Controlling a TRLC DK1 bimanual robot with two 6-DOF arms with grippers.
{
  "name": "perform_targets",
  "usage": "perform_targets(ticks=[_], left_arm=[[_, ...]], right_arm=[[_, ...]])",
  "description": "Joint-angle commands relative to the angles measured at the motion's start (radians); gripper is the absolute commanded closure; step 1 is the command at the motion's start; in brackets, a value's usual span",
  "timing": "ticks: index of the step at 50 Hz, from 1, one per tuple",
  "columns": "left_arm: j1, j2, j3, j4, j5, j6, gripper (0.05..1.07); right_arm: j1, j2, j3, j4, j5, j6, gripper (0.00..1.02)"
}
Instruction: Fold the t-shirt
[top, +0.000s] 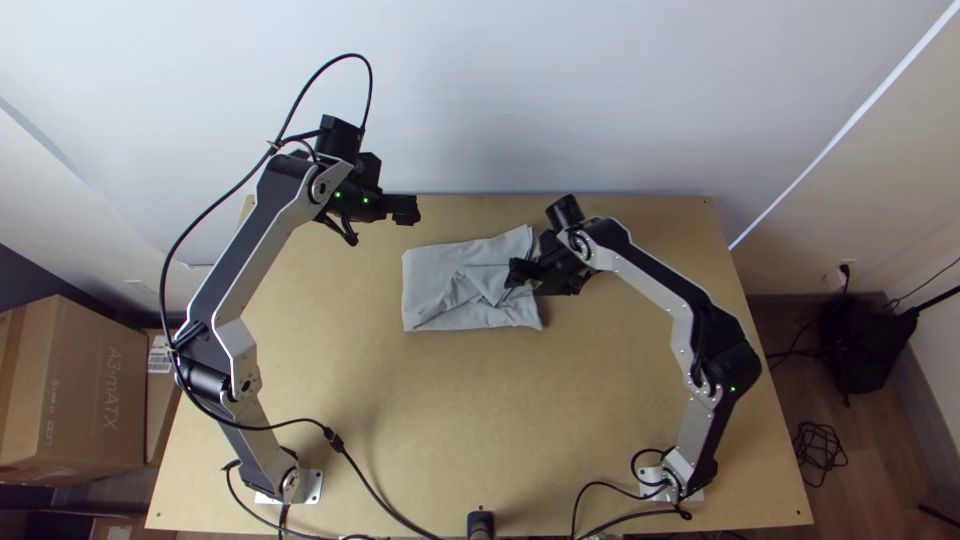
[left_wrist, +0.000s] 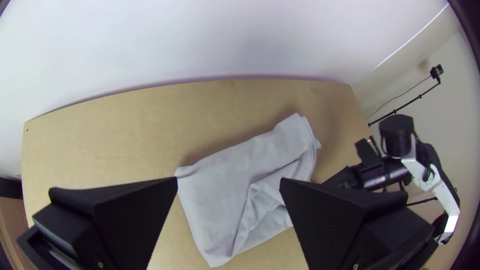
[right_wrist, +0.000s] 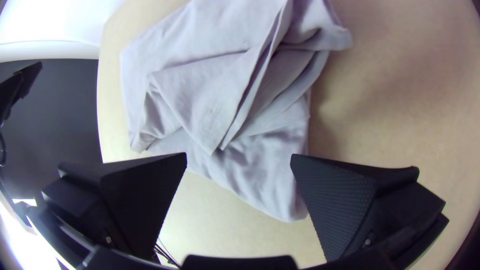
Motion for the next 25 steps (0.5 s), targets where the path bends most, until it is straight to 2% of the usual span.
perform_targets(ticks=[1, 15, 19, 23, 25], left_arm=[[-0.002, -0.048, -0.018, -0.012, -0.002, -0.001, 0.09], [0.036, -0.082, -0.032, -0.032, -0.004, 0.010, 0.09], [0.044, -0.091, -0.044, -0.032, -0.004, 0.016, 0.09], [0.050, -0.096, -0.051, -0.032, -0.004, 0.017, 0.09], [0.052, -0.098, -0.052, -0.032, -0.002, 0.017, 0.09]], right_arm=[[0.030, 0.074, 0.054, 0.006, -0.007, 0.023, 0.07], [0.093, 0.163, 0.169, 0.006, -0.005, 0.028, 0.08], [0.099, 0.178, 0.189, 0.006, -0.005, 0.026, 0.16], [0.102, 0.190, 0.203, 0.005, -0.005, 0.025, 0.17], [0.104, 0.195, 0.206, 0.005, -0.005, 0.023, 0.27]])
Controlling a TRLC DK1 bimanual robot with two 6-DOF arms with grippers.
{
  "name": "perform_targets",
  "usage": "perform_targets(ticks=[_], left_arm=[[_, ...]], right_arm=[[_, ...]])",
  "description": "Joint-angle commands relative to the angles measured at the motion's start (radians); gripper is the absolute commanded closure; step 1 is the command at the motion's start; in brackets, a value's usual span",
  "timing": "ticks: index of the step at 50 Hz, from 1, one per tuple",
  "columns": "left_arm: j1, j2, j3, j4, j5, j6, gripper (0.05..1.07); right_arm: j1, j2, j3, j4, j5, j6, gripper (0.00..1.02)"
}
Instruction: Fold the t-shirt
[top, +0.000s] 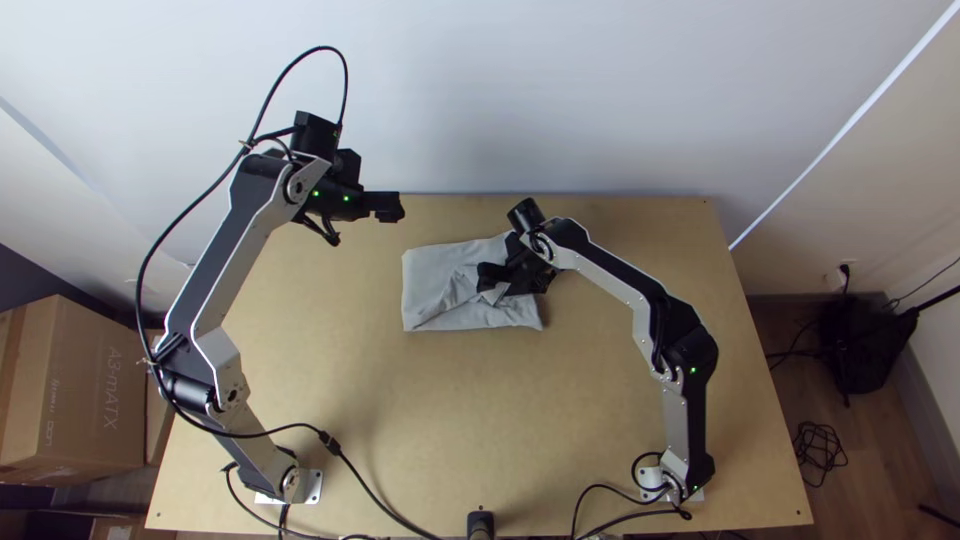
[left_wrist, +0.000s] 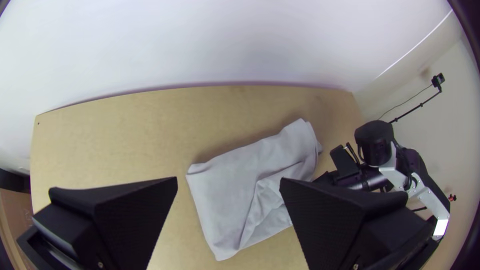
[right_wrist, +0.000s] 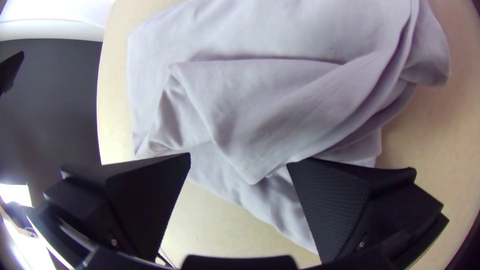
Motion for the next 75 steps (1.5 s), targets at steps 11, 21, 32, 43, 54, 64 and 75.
perform_targets(ticks=[11, 21, 32, 43, 54, 64, 75], left_arm=[[0.007, -0.030, -0.023, -0.007, -0.004, 0.014, 0.09], [0.007, -0.025, -0.019, -0.001, -0.004, 0.017, 0.09], [0.007, -0.016, -0.013, 0.004, -0.002, 0.018, 0.09], [-0.003, -0.004, 0.003, 0.007, -0.002, 0.014, 0.09], [-0.013, 0.001, 0.015, 0.007, -0.002, 0.008, 0.09], [-0.015, -0.010, 0.018, 0.002, -0.002, 0.006, 0.09], [-0.012, -0.036, 0.019, -0.018, -0.004, 0.008, 0.09]], right_arm=[[0.004, 0.028, 0.012, -0.003, 0.015, -0.004, 1.00], [-0.026, -0.025, -0.059, -0.003, 0.015, -0.017, 1.00], [-0.058, -0.140, -0.180, -0.007, 0.013, -0.034, 1.00], [-0.075, -0.235, -0.286, -0.033, 0.013, -0.043, 1.00], [-0.112, -0.315, -0.398, -0.033, 0.012, -0.066, 1.00], [-0.181, -0.315, -0.461, -0.013, 0.012, -0.104, 0.23], [-0.255, -0.290, -0.413, 0.106, 0.009, -0.116, 0.03]])
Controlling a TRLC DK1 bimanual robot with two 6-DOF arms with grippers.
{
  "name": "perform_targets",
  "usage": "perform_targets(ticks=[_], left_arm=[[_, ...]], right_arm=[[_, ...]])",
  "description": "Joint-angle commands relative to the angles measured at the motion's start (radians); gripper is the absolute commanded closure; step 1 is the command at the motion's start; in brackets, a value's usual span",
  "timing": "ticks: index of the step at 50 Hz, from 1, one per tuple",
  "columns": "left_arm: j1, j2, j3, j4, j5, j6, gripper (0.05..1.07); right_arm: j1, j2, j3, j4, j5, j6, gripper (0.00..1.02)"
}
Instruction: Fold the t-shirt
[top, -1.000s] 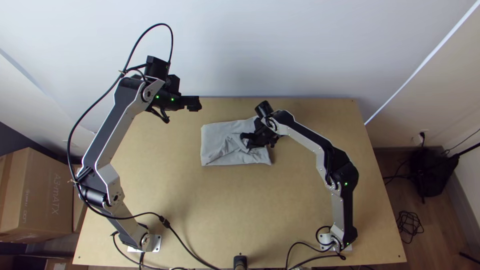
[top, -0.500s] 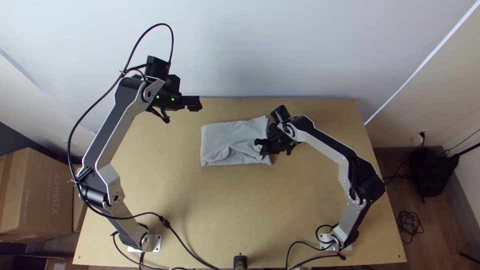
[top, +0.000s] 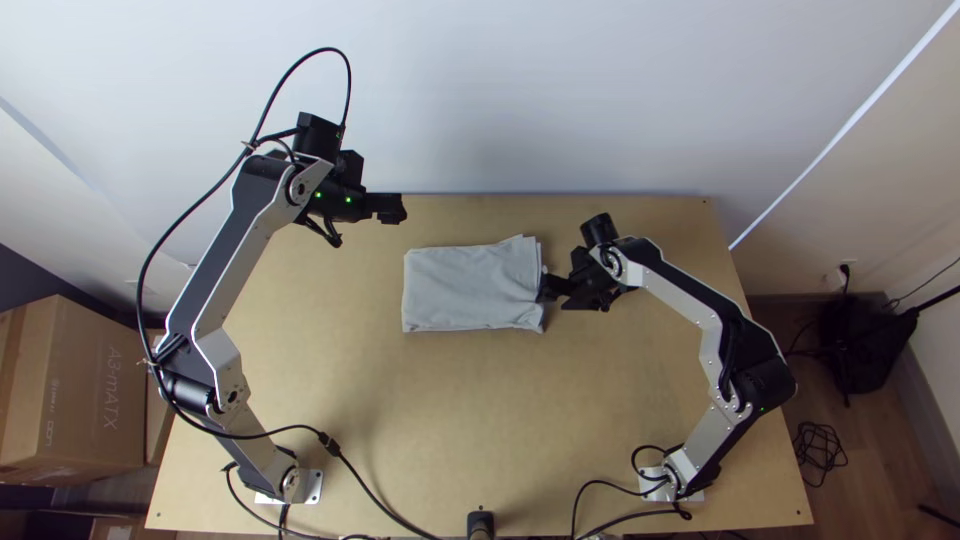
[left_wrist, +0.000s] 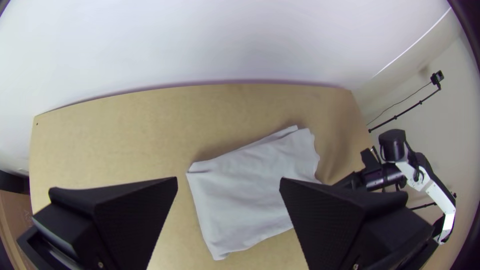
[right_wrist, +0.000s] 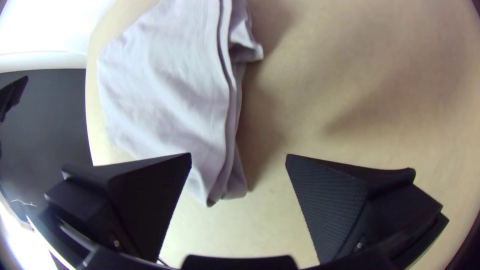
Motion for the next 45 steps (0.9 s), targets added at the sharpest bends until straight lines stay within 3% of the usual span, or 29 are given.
perform_targets(ticks=[1, 14, 28, 35, 38, 42, 45], left_arm=[[0.000, -0.038, 0.024, -0.020, -0.004, 0.007, 0.09], [0.031, -0.061, 0.038, -0.051, -0.004, 0.010, 0.09], [0.060, -0.088, 0.038, -0.078, -0.008, 0.009, 0.09], [0.069, -0.094, 0.040, -0.090, -0.021, 0.012, 0.09], [0.071, -0.094, 0.040, -0.090, -0.027, 0.012, 0.09], [0.075, -0.094, 0.040, -0.090, -0.027, 0.013, 0.09], [0.075, -0.090, 0.044, -0.090, -0.027, 0.013, 0.09]], right_arm=[[-0.025, 0.010, 0.037, 0.036, -0.001, -0.022, 0.03], [-0.022, 0.141, 0.178, 0.050, -0.082, -0.028, 0.03], [0.014, 0.303, 0.322, 0.073, -0.102, -0.036, 0.05], [0.038, 0.365, 0.370, 0.072, -0.154, -0.033, 0.25], [0.047, 0.385, 0.379, 0.072, -0.219, -0.033, 0.55], [0.047, 0.406, 0.391, 0.072, -0.245, -0.031, 1.00], [0.038, 0.412, 0.394, 0.073, -0.246, -0.031, 1.00]])
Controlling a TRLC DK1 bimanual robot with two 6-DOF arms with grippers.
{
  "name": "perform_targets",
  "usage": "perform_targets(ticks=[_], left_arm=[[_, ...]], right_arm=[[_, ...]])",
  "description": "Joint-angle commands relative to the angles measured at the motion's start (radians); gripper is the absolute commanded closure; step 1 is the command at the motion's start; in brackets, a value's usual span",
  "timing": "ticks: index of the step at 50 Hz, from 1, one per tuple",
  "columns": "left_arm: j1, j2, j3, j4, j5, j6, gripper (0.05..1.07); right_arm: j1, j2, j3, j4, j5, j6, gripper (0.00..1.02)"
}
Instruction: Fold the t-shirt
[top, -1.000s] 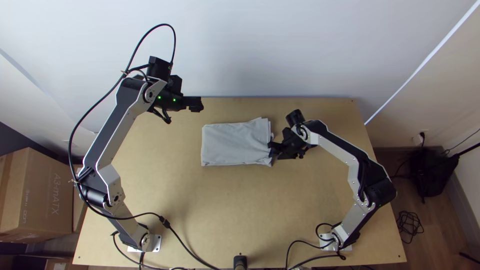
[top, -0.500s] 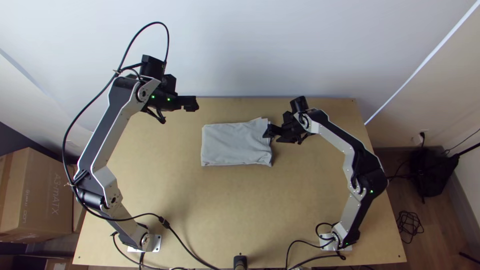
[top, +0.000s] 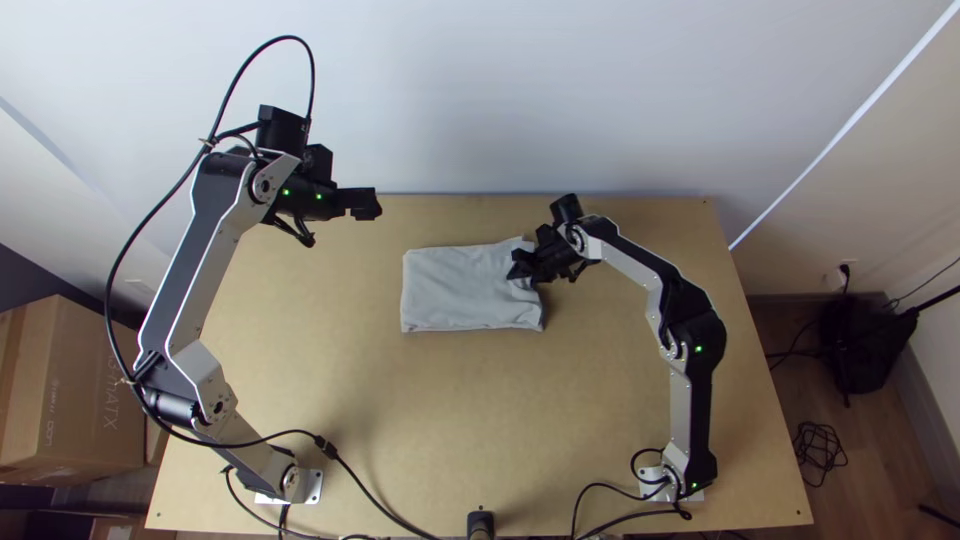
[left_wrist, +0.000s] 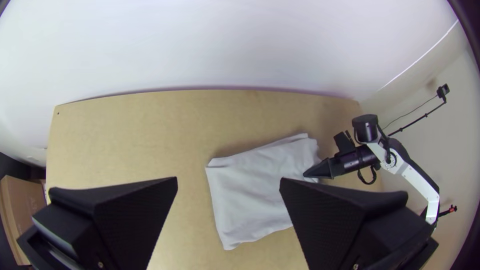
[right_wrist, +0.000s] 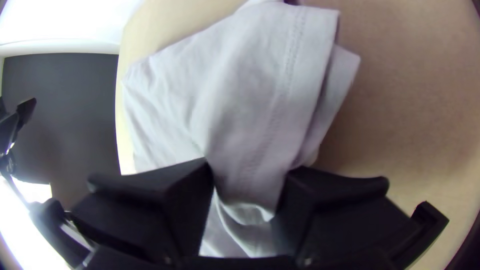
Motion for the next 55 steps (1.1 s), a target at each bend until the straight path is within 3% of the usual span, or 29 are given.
perform_targets(ticks=[1, 15, 25, 40, 51, 53, 55], left_arm=[[0.010, -0.021, 0.030, -0.012, -0.004, 0.013, 0.09], [0.007, 0.004, 0.062, -0.012, -0.004, 0.013, 0.09], [-0.007, 0.011, 0.067, -0.012, -0.002, 0.012, 0.09], [-0.036, 0.011, 0.070, -0.005, -0.002, 0.007, 0.09], [-0.065, -0.002, 0.068, -0.006, -0.002, -0.004, 0.09], [-0.068, -0.007, 0.068, -0.006, -0.002, -0.005, 0.09], [-0.070, -0.012, 0.068, -0.005, -0.002, -0.008, 0.09]], right_arm=[[-0.007, 0.043, 0.023, 0.001, -0.026, -0.009, 1.00], [-0.208, 0.074, 0.052, 0.038, -0.026, -0.003, 1.00], [-0.383, 0.095, 0.059, 0.046, -0.024, -0.049, 1.00], [-0.699, 0.108, 0.093, 0.115, 0.023, 0.065, 1.00], [-0.881, 0.094, 0.082, 0.107, 0.032, 0.068, 1.00], [-0.906, 0.091, 0.081, 0.095, 0.035, 0.069, 0.91], [-0.926, 0.082, 0.079, 0.078, 0.035, 0.063, 0.63]])
